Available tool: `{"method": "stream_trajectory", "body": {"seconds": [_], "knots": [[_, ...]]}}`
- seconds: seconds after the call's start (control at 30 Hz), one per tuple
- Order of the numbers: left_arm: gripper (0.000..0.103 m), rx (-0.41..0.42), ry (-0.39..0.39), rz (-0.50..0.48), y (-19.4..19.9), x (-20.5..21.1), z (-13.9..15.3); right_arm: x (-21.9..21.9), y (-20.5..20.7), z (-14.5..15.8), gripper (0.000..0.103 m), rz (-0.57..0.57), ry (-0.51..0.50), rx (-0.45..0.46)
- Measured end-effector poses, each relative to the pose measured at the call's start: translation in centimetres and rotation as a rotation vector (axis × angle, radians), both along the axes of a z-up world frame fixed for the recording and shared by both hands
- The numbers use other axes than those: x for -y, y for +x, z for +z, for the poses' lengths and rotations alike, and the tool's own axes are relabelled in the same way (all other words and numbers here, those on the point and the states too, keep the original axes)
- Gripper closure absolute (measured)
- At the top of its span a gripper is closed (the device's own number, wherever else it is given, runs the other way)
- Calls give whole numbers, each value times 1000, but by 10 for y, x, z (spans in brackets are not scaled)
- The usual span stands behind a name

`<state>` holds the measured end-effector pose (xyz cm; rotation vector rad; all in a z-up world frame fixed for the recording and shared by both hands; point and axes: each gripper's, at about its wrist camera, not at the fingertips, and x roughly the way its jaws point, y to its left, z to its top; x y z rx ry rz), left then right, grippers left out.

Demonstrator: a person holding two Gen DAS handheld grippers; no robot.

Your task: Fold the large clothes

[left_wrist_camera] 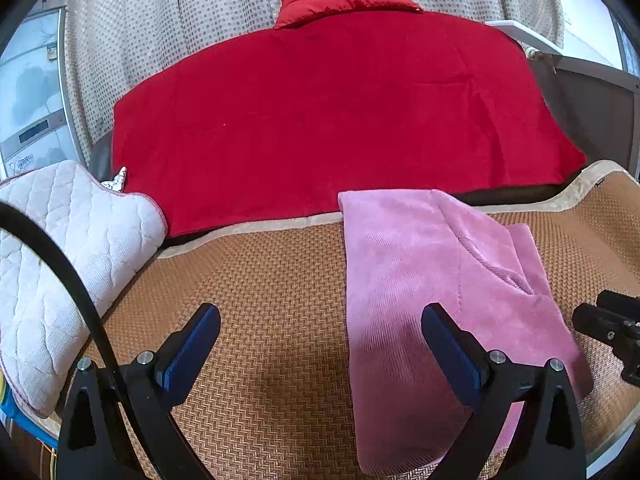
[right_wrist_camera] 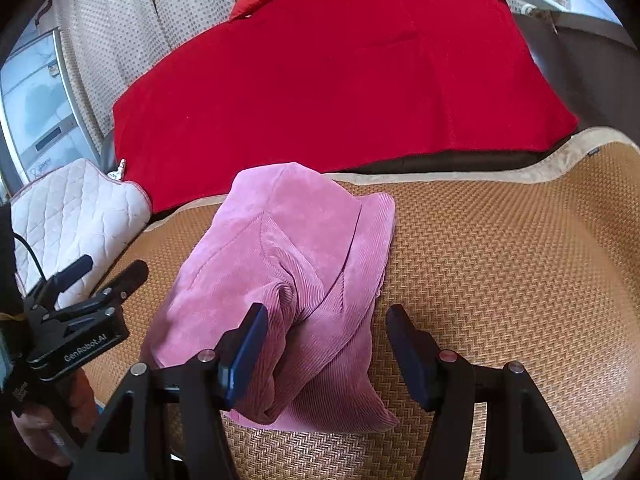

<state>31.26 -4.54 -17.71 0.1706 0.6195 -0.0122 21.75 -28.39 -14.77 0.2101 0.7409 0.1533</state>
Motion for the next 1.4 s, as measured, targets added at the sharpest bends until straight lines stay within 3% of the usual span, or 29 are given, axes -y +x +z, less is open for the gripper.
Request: {"method": "stream_trajectory", "body": {"seconds": [0.13, 0.23, 0.43, 0.63, 0.77, 0.97, 1.17, 1.23, 1.33, 1.4], "knots": [[3, -25, -12, -13, 5, 1, -5, 10, 6, -6, 34, 3, 87, -10], [3, -66, -51, -82, 11, 3, -7, 21, 14, -11, 30, 24, 204, -25], [3, -263, -256, -296, 37, -5, -16, 53, 42, -30, 27, 18, 438, -108], [3, -359, -298, -358, 57, -4, -24, 73, 72, -56, 25, 4, 604, -201], [3, -400, -323, -423, 69, 1, -25, 72, 90, -70, 25, 17, 643, -254], [3, -492, -434, -465, 84, -3, -44, 59, 115, -94, 23, 29, 666, -333], [3, -498, -495, -465, 87, -7, -46, 42, 121, -97, 21, 63, 676, -289], [4, -487, -505, -468, 87, -6, -46, 35, 122, -96, 26, 69, 662, -281], [19, -457, -490, -475, 83, -7, -40, 22, 122, -93, 44, 81, 640, -266], [29, -440, -489, -477, 83, -8, -38, 17, 120, -86, 50, 84, 616, -246]]}}
